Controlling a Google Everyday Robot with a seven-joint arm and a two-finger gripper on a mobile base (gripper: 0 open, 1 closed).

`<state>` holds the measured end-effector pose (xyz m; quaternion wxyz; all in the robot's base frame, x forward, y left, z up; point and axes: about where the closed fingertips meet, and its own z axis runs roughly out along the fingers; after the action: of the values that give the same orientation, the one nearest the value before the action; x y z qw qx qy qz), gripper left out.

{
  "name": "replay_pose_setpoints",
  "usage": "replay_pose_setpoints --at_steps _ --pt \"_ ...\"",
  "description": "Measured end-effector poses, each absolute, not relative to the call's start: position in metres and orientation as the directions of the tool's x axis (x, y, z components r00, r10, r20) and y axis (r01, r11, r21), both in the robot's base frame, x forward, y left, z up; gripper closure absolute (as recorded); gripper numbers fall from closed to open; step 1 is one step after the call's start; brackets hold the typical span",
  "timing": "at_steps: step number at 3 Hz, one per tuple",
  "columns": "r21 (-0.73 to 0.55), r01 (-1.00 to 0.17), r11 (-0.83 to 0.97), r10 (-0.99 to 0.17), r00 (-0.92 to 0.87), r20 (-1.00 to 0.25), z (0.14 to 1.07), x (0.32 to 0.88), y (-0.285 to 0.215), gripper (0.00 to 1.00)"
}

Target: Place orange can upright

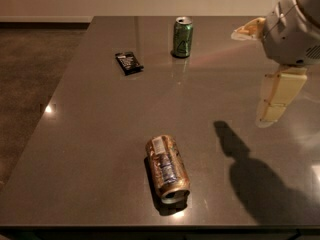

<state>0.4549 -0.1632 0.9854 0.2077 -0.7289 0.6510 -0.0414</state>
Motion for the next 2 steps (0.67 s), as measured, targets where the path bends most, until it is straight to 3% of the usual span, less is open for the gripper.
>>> replay_pose_setpoints --at_steps 2 --pt "-0.416 -0.811 -0.411 -0.862 0.495 -0.113 0.968 0.444 -0.122 0.0"
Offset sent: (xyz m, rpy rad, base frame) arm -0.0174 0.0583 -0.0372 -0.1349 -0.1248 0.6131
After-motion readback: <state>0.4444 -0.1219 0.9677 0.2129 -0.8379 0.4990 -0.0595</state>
